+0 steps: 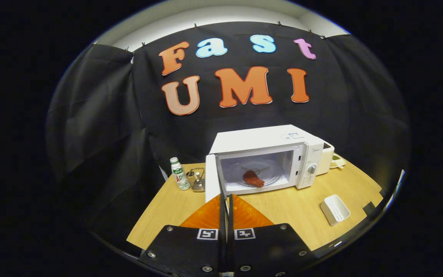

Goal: Open the microwave, put the food inside, and close the microwave door.

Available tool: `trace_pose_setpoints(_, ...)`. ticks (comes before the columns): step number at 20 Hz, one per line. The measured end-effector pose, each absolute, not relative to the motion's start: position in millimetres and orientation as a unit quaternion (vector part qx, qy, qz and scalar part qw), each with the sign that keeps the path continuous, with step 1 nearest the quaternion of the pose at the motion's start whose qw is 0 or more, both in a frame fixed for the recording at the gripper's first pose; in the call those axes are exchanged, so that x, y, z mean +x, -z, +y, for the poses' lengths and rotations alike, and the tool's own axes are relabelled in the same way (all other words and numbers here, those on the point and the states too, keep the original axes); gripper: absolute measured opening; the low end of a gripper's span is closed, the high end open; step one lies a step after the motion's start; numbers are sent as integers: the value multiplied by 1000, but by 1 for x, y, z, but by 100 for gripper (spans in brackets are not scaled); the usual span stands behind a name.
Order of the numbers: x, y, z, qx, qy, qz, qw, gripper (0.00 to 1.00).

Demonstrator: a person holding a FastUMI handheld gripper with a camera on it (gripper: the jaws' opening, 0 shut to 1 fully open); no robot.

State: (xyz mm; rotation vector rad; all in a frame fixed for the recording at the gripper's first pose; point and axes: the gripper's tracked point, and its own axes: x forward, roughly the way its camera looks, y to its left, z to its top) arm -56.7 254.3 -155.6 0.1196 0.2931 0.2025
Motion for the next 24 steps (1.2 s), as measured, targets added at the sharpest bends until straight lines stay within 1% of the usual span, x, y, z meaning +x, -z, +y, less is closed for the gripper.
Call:
trace_pose_setpoints(4, -87, 183, 304, 52, -137, 161, 976, 1)
trace_pose_setpoints(7, -99, 212, 326, 38, -140, 168, 975, 1)
trace_pose_setpoints(10, -101, 249, 338, 26, -139, 195, 971, 1)
trace_pose_setpoints(15, -90, 280, 320, -9, -107, 211, 972, 1)
trace_pose_setpoints(19, -85, 272, 294, -28, -97, 196, 975, 1)
trace_pose_setpoints(24, -67, 264, 238, -27, -61, 199, 978, 1)
